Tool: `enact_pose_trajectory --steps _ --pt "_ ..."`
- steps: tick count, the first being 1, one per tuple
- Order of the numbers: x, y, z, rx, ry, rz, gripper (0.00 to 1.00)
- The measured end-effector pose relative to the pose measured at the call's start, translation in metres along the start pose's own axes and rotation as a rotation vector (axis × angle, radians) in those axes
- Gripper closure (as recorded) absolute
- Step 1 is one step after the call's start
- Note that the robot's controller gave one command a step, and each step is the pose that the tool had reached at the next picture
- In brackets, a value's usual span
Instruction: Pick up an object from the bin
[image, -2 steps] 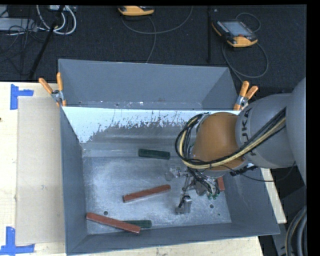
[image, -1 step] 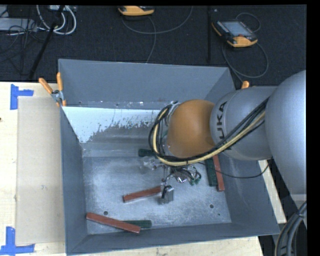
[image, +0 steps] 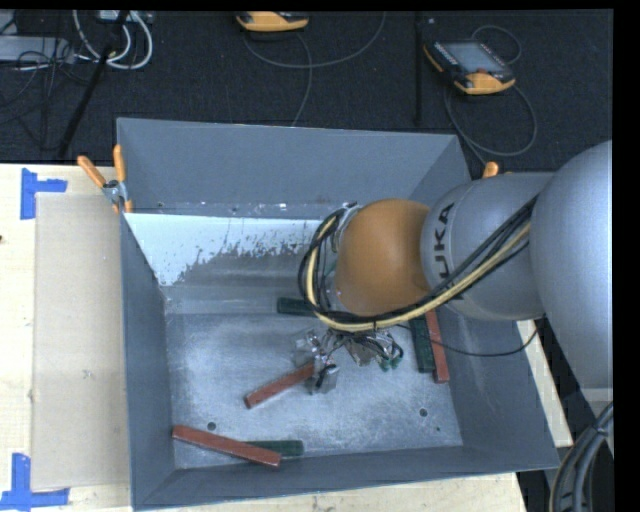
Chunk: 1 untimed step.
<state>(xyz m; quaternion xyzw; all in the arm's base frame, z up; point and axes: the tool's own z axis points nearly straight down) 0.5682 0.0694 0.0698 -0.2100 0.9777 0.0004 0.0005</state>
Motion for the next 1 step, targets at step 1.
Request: enact_pose_trajectory --steps 1 --pt "0.0000 0.0056 -0.1309 0.003 -0.006 -0.015 1.00"
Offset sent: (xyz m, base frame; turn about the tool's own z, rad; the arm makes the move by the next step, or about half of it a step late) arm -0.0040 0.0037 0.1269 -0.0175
